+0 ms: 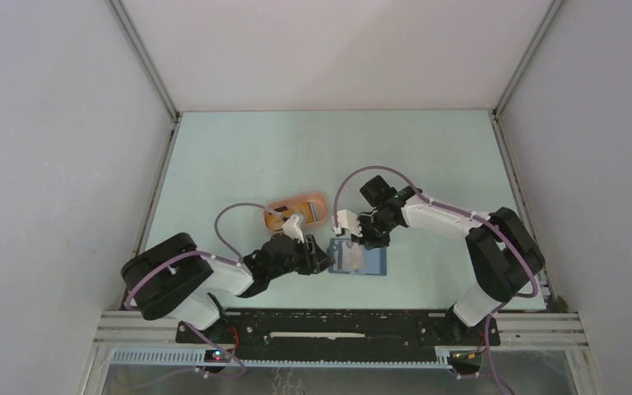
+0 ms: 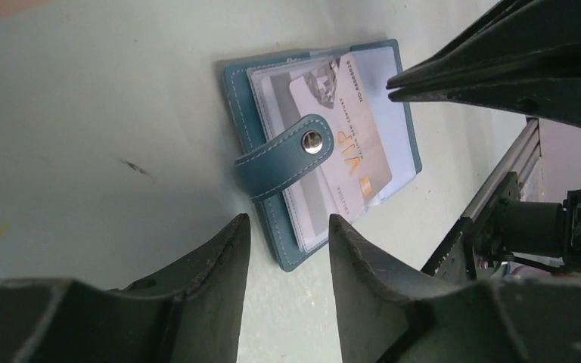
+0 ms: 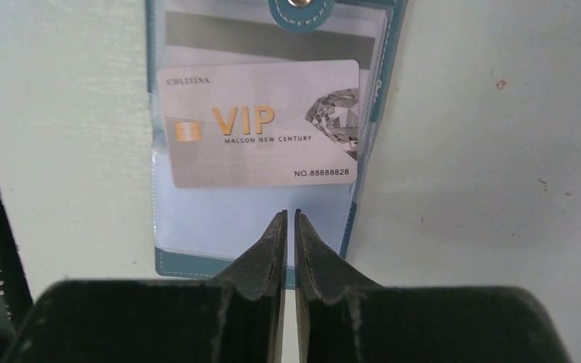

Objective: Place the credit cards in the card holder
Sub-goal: Insert the credit card into the card holder.

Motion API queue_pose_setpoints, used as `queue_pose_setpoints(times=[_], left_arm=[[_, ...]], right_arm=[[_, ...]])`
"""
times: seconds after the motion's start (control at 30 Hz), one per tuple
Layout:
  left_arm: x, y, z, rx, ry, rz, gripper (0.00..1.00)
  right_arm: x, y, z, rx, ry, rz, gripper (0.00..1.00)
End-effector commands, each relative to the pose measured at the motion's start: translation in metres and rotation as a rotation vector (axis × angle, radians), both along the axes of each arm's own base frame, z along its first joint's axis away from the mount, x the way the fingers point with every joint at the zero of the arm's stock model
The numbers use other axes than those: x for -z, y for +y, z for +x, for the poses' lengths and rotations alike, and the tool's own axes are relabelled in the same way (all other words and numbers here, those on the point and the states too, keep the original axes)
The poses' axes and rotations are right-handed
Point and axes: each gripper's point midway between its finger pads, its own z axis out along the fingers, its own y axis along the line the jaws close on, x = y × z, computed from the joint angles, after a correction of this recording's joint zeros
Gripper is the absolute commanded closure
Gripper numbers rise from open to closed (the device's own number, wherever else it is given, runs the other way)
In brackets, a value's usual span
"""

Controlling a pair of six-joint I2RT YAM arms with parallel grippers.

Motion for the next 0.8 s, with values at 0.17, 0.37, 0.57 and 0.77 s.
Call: queue_pose_setpoints(times=[0.17,0.37,0.57,0.77], left_arm=[[0.000,-0.013,-0.004,0.014,0.044,-0.109,0.54],[0.004,-0.015,-0.006,0.023,0.057,-0.104,0.55],[0.005,-0.016,-0.006,0.028,0.062,-0.104,0.57],[0.005,-0.016,-0.006,0.027,0.064,-0.102,0.58]], right_arm=[[0.014,0.003,0.003,-0.041,-0.034,-0.051,0.86],[0.019,0.016,-0.011,-0.074,-0.013,-0.051,0.87],[0.019,0.025,-0.014,-0.068,-0.005,-0.049,0.87],[0.013,0.026,-0.014,-0.056,0.001,-0.042,0.86]])
